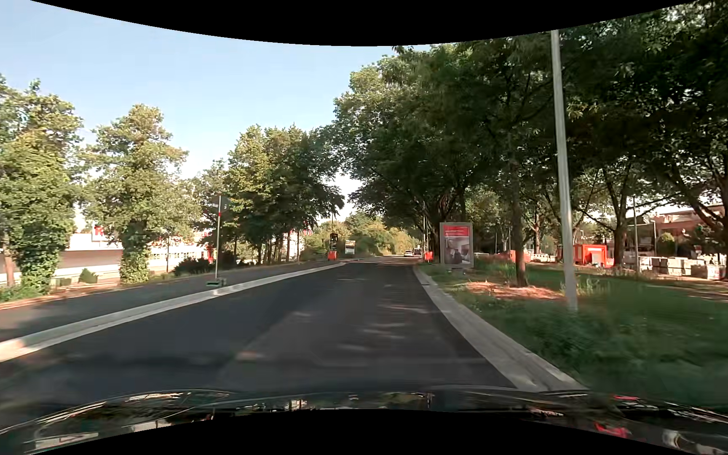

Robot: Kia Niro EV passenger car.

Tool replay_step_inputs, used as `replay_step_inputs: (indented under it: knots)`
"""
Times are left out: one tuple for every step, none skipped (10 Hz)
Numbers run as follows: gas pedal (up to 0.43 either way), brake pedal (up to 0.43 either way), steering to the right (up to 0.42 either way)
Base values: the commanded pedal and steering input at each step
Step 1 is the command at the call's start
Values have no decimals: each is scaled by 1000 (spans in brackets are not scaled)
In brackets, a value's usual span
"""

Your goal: Follow the waypoints while adhering to traffic rules and regulations

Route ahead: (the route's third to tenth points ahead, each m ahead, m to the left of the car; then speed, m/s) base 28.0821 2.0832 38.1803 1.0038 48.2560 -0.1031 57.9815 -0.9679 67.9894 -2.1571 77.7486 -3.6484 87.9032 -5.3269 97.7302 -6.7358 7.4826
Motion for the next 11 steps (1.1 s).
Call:
replay_step_inputs:
  knots:
    - [118,0,-3]
    - [118,0,-2]
    - [118,0,0]
    - [118,0,4]
    - [118,0,7]
    - [118,0,9]
    - [118,0,11]
    - [118,0,14]
    - [118,0,17]
    - [118,0,21]
    - [110,0,24]
